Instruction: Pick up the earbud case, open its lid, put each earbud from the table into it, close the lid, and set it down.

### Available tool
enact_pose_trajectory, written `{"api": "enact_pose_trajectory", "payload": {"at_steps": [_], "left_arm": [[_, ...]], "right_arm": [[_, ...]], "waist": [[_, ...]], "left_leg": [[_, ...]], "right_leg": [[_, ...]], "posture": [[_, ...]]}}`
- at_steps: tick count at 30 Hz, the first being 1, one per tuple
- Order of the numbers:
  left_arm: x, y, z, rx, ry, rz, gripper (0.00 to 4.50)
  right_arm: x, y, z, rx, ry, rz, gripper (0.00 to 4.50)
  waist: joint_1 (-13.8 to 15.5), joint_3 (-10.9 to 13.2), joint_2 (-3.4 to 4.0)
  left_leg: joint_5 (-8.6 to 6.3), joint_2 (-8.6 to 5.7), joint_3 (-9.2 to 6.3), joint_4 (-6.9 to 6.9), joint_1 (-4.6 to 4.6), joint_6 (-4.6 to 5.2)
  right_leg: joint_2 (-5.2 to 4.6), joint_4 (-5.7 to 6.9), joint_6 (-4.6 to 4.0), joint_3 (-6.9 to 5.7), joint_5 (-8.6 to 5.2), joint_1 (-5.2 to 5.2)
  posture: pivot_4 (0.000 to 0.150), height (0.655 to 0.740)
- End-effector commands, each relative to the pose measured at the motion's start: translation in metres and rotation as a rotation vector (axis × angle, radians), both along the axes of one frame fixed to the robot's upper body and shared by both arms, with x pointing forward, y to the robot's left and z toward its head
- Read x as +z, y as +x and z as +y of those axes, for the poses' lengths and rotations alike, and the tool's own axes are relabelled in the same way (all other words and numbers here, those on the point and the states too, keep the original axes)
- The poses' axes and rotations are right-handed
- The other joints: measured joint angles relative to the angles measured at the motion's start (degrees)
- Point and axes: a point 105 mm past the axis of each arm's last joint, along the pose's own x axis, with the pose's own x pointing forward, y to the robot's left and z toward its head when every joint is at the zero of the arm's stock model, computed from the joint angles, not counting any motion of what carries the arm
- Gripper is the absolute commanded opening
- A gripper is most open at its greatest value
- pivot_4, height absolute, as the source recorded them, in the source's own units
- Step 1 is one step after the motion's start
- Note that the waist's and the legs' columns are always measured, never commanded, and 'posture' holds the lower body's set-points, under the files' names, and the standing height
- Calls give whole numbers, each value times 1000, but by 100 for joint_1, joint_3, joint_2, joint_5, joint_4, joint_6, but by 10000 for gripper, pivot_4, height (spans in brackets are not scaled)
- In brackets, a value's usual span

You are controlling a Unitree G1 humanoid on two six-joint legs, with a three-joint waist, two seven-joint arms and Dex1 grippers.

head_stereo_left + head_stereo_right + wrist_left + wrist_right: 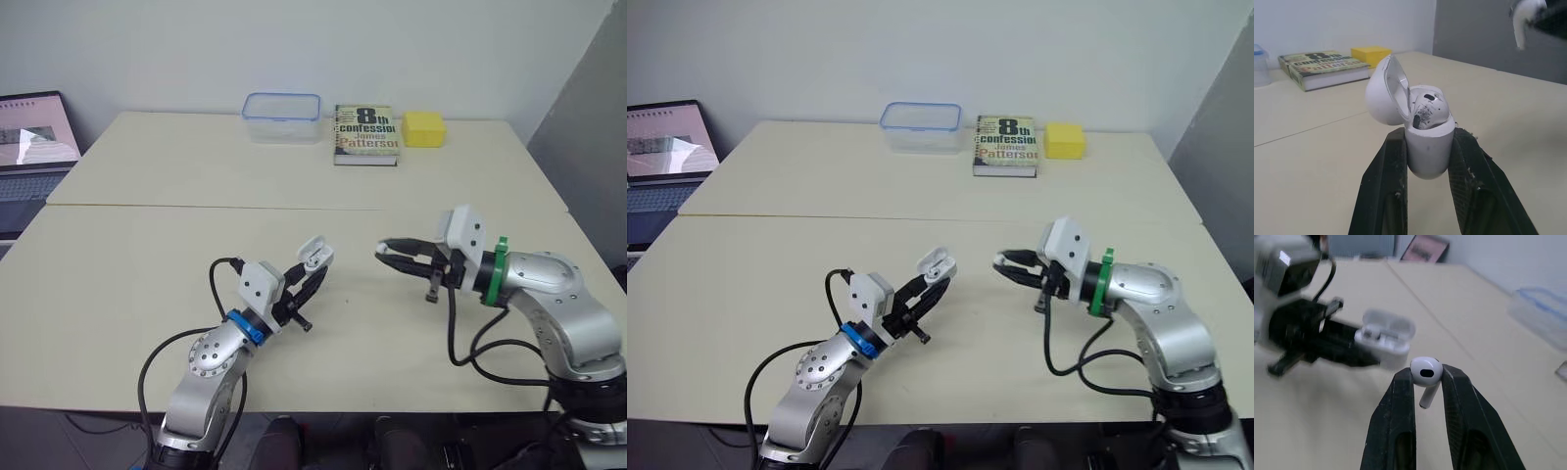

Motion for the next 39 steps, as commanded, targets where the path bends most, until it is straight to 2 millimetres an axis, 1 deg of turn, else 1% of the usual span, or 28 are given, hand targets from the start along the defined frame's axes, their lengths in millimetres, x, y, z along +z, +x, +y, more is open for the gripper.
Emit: {"api": "enact_pose_trajectory", "payload": {"at_steps": [1,6,9,13,23,29,36,39], "left_arm": [[17,-1,-5,-33,-27,-71,7476],[19,-1,-9,-62,-23,-85,7475],[21,1,-10,-66,-23,-90,7475],[22,1,-10,-71,-25,-95,7475],[25,2,-13,-74,-32,-104,7476],[26,3,-12,-74,-31,-109,7476],[27,3,-12,-74,-32,-113,7475],[28,3,-13,-74,-32,-116,7475]], "right_arm": [[19,-2,17,-4,107,-109,3903],[16,2,38,9,172,-168,3903],[10,3,47,30,163,-198,3903],[1,8,53,29,151,-229,3903],[-20,16,55,20,112,-237,3903],[-28,18,53,13,95,-234,3903],[-37,16,55,35,46,-245,3903],[-41,18,54,31,35,-217,3903]], "waist": [[0,0,1],[-11,-1,3],[-11,-1,4],[-11,-1,4],[-11,-1,4],[-11,-1,4],[-11,0,4],[-11,-1,4]], "left_leg": [[0,1,-2,0,1,0],[0,3,-1,-1,4,0],[0,4,-3,-2,4,1],[0,4,-2,-2,4,1],[0,4,-2,-2,5,1],[0,5,-2,-2,5,1],[0,5,-2,-2,5,1],[0,5,-2,-2,5,1]], "right_leg": [[1,2,0,-1,0,0],[2,5,-1,-1,0,-1],[3,6,-1,-3,0,-1],[3,5,-1,-2,1,-1],[3,6,-2,-1,1,-2],[4,7,-3,-1,1,-1],[4,7,-3,-1,1,-1],[4,7,-3,-1,1,-2]], "posture": [[1500,7278],[1500,7278],[1500,7278],[1500,7278],[1500,7278],[1500,7278],[1500,7278],[1500,7278]]}}
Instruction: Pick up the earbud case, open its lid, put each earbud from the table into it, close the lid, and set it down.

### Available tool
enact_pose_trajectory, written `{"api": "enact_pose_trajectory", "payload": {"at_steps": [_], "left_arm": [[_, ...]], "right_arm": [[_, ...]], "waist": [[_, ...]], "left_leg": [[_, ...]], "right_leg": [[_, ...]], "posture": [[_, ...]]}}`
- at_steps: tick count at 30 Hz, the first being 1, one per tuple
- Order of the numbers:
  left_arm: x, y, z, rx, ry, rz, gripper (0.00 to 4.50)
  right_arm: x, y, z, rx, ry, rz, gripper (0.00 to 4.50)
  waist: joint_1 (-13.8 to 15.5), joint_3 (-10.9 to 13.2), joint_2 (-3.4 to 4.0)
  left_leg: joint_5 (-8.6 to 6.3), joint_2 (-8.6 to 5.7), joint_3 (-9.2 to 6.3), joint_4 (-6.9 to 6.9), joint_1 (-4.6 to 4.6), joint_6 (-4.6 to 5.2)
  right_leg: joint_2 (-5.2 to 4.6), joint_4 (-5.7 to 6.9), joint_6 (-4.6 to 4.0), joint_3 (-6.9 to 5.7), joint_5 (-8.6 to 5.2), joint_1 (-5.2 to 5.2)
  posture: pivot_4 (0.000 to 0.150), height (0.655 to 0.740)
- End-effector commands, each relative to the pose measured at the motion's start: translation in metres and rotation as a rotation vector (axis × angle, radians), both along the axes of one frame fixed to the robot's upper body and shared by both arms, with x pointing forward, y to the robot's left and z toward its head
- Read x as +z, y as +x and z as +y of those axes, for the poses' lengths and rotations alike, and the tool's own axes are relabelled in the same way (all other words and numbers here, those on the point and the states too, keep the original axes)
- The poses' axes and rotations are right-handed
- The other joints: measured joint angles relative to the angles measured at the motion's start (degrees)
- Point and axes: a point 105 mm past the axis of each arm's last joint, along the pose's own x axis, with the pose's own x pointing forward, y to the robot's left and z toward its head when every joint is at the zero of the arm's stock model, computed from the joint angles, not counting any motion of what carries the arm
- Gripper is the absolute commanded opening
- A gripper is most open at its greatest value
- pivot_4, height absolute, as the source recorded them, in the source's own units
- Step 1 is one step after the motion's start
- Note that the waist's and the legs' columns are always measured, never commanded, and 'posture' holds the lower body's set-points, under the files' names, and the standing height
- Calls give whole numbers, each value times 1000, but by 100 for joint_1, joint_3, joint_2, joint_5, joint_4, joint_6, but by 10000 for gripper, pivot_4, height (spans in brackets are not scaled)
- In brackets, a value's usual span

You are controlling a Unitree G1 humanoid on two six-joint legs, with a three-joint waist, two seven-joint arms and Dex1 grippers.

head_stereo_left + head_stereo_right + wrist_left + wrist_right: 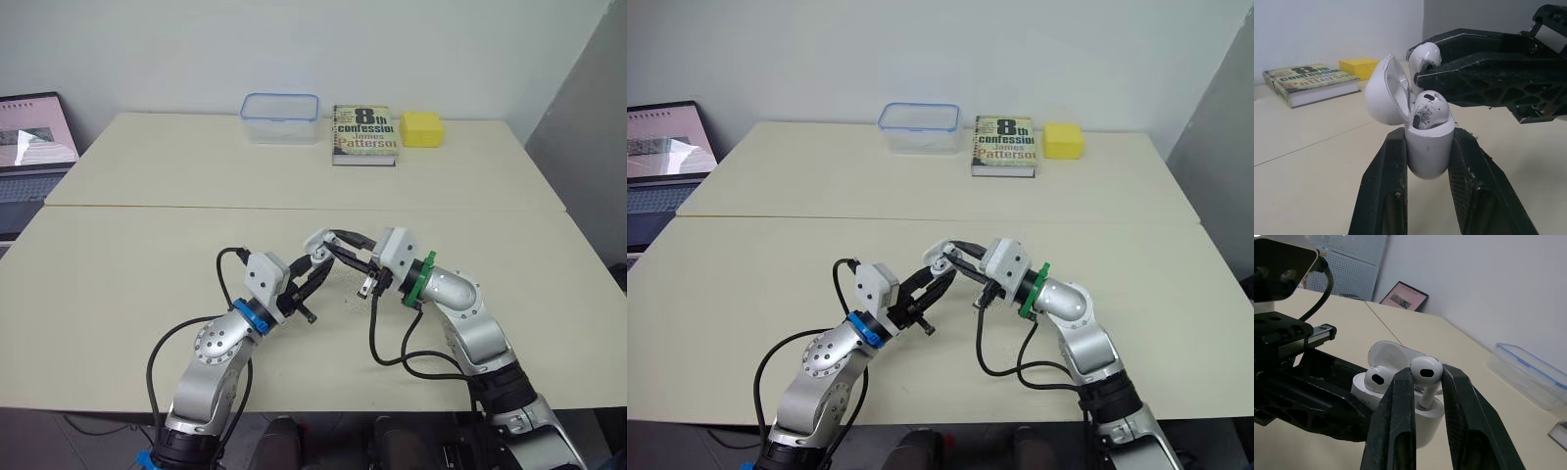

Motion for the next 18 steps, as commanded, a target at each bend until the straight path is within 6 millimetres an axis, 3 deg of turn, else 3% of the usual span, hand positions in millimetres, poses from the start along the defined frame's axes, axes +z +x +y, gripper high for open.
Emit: {"api": "enact_pose_trajectory", "payload": {"at_steps": [1,5,15,18], "left_arm": [[18,-3,-5,-26,-27,-74,7475],[18,-3,-5,-27,-27,-75,7475],[17,-3,-6,-32,-23,-75,7476],[17,-3,-4,-28,-22,-74,7476]], "right_arm": [[-3,-1,0,9,-23,22,3903],[-4,-2,-1,27,-32,48,3903],[8,-5,-10,34,-36,40,38854],[20,-13,-27,42,-39,34,39300]], "waist": [[0,0,0],[0,0,0],[1,0,0],[16,0,0]], "left_leg": [[0,0,-1,0,0,0],[0,0,0,0,0,0],[0,0,0,0,-1,0],[0,-2,-2,0,-2,0]], "right_leg": [[0,0,0,0,0,0],[0,0,0,0,0,0],[0,-1,0,0,0,0],[-2,-1,0,-1,0,0]], "posture": [[1500,7278],[1500,7278],[1500,7278],[1500,7278]]}}
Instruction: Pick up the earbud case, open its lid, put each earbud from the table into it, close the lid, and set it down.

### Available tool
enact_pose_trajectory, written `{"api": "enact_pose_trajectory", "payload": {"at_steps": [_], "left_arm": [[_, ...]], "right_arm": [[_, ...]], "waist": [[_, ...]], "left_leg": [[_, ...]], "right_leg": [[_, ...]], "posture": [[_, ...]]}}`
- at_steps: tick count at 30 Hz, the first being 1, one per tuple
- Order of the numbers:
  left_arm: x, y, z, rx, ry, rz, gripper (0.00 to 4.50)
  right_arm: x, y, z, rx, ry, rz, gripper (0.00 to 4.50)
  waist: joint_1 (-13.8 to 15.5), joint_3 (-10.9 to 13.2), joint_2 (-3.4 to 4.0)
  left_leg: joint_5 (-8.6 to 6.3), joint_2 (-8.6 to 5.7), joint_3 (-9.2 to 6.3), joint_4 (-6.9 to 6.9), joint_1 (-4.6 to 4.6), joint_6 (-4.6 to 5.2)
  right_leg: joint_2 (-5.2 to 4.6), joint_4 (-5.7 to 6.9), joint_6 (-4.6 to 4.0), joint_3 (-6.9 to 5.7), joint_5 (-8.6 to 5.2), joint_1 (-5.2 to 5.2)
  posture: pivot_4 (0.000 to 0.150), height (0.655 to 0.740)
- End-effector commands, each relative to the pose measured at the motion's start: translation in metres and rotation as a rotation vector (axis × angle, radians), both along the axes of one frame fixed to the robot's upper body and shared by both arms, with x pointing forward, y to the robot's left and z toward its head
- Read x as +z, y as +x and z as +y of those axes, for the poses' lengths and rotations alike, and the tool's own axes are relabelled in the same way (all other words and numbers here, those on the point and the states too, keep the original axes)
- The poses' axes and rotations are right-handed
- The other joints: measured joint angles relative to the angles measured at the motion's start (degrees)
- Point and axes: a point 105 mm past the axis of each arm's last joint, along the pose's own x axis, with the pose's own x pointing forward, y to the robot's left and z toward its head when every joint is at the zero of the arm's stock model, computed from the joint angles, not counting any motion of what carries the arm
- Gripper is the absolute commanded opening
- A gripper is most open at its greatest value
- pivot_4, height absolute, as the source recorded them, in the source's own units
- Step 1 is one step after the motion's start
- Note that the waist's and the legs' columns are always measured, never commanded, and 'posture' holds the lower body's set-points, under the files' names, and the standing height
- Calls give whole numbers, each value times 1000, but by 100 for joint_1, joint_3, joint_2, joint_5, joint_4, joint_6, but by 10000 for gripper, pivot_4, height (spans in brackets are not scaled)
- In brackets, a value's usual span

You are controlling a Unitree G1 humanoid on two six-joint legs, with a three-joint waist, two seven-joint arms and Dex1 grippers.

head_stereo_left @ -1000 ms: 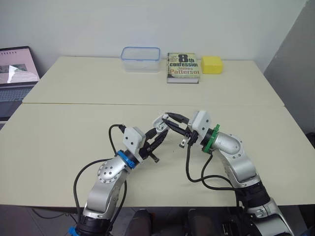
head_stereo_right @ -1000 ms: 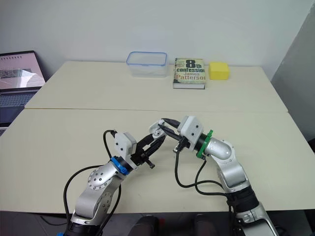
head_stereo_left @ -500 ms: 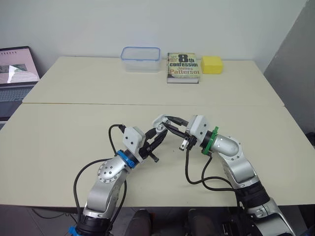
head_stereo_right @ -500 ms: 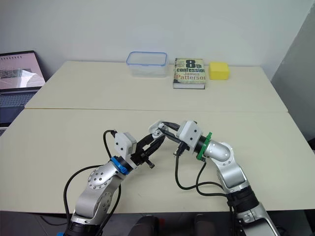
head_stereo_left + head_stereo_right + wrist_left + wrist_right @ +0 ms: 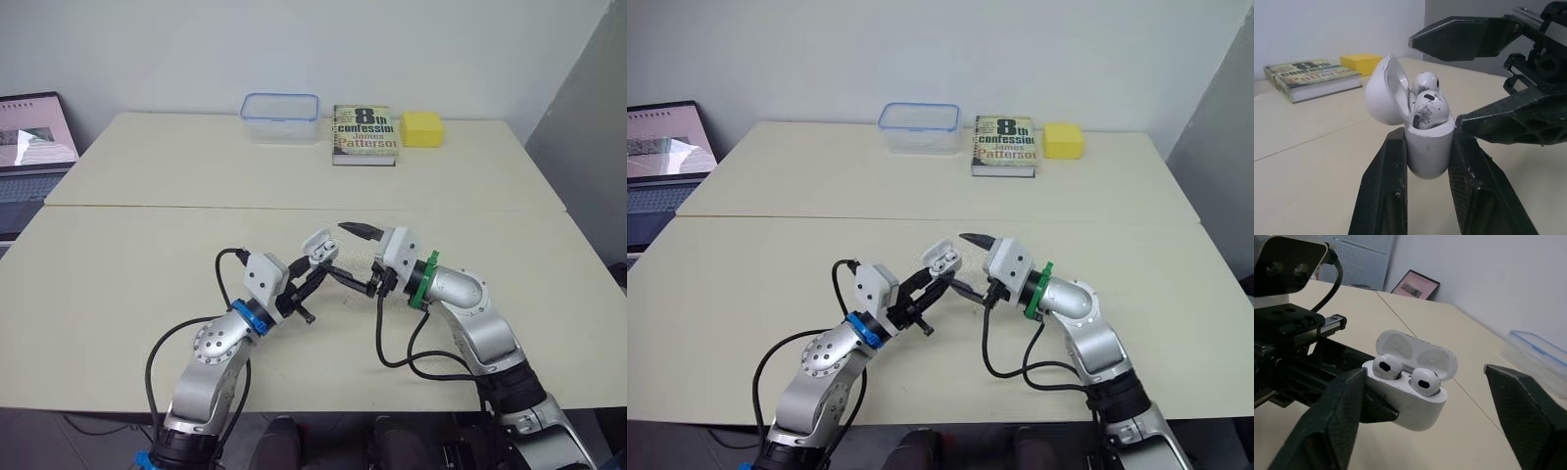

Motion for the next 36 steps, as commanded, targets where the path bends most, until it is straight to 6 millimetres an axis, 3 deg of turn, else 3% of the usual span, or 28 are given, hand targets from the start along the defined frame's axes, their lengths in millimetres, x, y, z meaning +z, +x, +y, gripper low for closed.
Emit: {"api": "enact_pose_trajectory", "payload": {"at_steps": [1,6,13,17,21,28,36], "left_arm": [[19,-2,-3,-24,-23,-77,7475],[17,-3,-4,-72,-28,-53,7475],[19,-2,-9,-185,-11,-37,7475],[17,-16,-19,-401,25,46,7475],[26,-19,-23,-524,46,82,7475],[30,-37,-33,-733,74,168,7475],[28,-46,-40,-822,99,188,7475]], "right_arm": [[26,-13,-24,23,1,-38,39300],[52,-17,-55,18,-96,26,39300],[85,3,-62,-15,-117,59,39300],[94,15,-66,-33,-129,76,39300],[94,22,-70,-42,-174,104,39300],[69,22,-79,3,-344,262,39300],[55,11,-70,149,-450,440,11358]], "waist": [[11,1,2],[-4,3,5],[-35,6,10],[-28,7,11],[-27,9,12],[-40,10,13],[-47,15,22]], "left_leg": [[0,0,-1,0,0,0],[0,-2,1,1,0,0],[0,10,2,-8,4,1],[0,2,5,-7,-4,1],[0,0,6,-6,-6,1],[0,2,7,-7,-5,1],[0,8,2,-7,-4,1]], "right_leg": [[0,-1,0,-1,0,0],[-2,-2,0,0,0,1],[12,0,-3,-3,0,-4],[5,-4,-4,1,0,-6],[3,-4,-3,1,0,-10],[4,-4,-3,2,0,-10],[9,-1,-3,-2,0,-13]], "posture": [[1500,7278],[1500,7278],[1500,7278],[1500,7278],[1500,7278],[1500,7278],[1500,7278]]}}
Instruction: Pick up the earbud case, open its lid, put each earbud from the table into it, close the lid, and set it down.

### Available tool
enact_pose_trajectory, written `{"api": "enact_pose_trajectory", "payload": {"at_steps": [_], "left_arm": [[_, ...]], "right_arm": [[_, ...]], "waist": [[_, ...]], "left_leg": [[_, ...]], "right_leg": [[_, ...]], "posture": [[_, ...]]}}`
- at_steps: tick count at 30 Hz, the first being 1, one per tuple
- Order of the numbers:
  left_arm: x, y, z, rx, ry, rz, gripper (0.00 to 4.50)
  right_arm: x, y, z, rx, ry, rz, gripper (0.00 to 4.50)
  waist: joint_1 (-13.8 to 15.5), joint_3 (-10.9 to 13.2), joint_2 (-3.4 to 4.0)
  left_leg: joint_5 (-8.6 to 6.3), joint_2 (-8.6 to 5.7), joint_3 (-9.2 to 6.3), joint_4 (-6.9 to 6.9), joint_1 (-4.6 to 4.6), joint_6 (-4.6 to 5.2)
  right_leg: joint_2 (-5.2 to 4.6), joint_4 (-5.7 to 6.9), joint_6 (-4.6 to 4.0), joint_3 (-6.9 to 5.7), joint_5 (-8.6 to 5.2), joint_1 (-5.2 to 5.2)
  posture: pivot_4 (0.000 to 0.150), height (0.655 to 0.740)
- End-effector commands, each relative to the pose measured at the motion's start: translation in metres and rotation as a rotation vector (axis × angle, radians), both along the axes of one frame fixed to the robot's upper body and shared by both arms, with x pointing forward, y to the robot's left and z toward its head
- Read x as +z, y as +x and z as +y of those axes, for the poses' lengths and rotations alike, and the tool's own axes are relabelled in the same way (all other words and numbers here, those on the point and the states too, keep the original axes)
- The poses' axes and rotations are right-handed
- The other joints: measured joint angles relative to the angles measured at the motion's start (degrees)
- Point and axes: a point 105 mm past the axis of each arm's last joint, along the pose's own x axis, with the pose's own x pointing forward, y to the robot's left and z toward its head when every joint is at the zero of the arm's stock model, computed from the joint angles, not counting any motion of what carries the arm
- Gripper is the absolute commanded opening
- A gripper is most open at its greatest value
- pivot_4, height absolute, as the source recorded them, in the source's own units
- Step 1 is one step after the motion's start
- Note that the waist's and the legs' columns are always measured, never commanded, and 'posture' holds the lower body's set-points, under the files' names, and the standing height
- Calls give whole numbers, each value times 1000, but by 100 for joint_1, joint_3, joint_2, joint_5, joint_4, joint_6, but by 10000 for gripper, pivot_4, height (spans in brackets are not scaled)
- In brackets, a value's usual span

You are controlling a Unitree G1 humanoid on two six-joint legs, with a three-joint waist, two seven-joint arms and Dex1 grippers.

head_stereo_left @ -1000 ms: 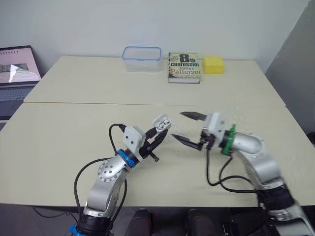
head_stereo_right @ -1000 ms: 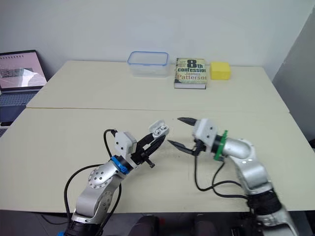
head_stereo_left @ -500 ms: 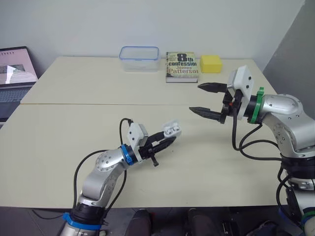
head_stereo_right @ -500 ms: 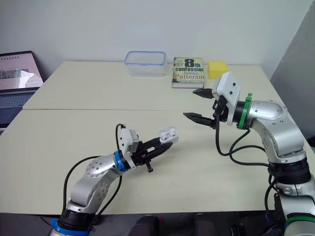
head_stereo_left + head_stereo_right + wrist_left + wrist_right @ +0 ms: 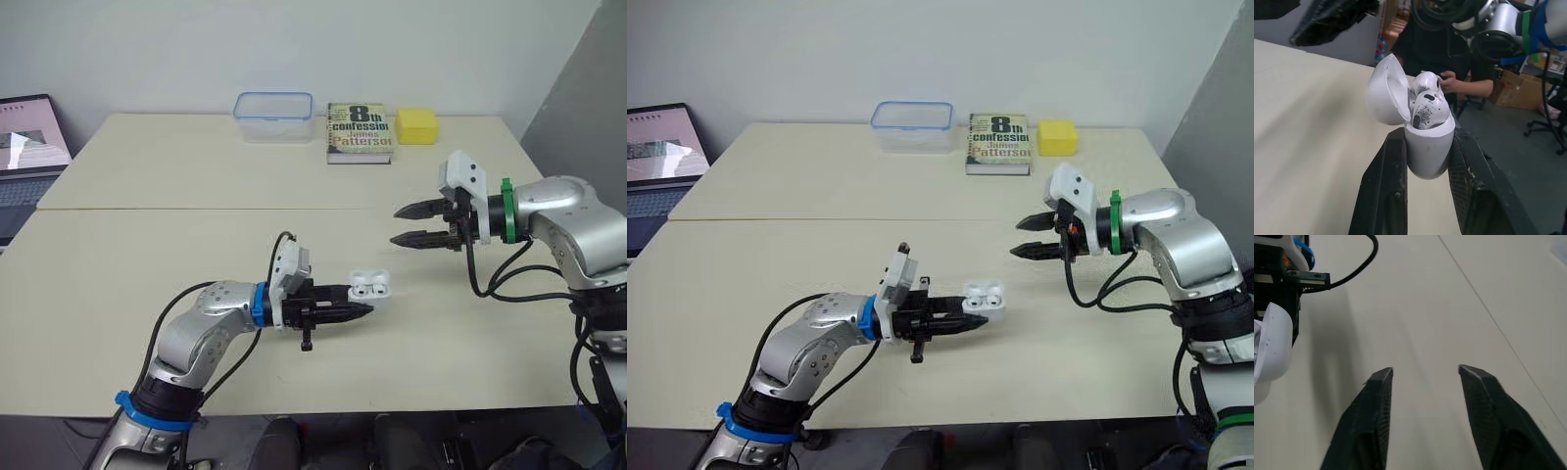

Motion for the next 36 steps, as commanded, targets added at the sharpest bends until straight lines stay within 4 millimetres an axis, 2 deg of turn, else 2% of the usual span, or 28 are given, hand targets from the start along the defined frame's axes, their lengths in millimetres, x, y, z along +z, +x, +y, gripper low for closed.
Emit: {"api": "enact_pose_trajectory", "payload": {"at_steps": [1,3,4,10,20,26,29,31,36], "left_arm": [[9,-7,-6,-50,-15,-37,7475],[8,-7,-7,-54,-13,-46,7475],[8,-6,-7,-55,-13,-47,7475],[6,-9,-9,-68,-10,-55,7475],[3,-6,-6,-54,3,-72,7475],[2,-4,-5,-41,4,-65,7475],[2,-2,-6,-28,-2,-51,7475],[2,0,-5,-12,1,-11,7475],[-17,16,3,51,91,268,7475]], "right_arm": [[-1,-12,4,81,-45,61,7808],[-5,-16,6,109,-58,91,720],[-6,-18,7,121,-62,99,0],[-7,-37,19,213,-52,157,0],[-4,-70,22,322,-56,234,0],[-8,-78,24,340,-49,247,0],[-14,-75,23,314,-60,222,0],[-13,-61,23,243,-40,153,0],[-6,-33,2,91,-43,-1,0]], "waist": [[5,0,0],[6,0,0],[7,0,0],[8,1,0],[10,1,0],[11,1,0],[11,1,0],[9,1,0],[4,1,-1]], "left_leg": [[0,-1,1,0,-1,0],[0,-2,2,0,-2,0],[0,-4,4,0,-3,0],[0,-1,0,0,-2,0],[0,-3,0,2,-2,0],[0,-3,0,2,-2,0],[0,-4,1,2,-2,0],[0,-3,0,2,-2,0],[0,-4,-2,4,-2,0]], "right_leg": [[-1,-1,0,1,0,0],[-2,-3,0,3,0,0],[-4,-3,0,5,0,-1],[-2,-2,0,0,0,-2],[-3,-1,1,1,0,-1],[-3,-2,1,0,0,0],[-3,-2,1,2,0,-1],[-3,-2,1,1,0,0],[-2,0,2,-2,-1,0]], "posture": [[1500,7278],[1500,7278],[1500,7278],[1500,7278],[1500,7278],[1500,7278],[1500,7278],[1500,7278],[1500,7278]]}}
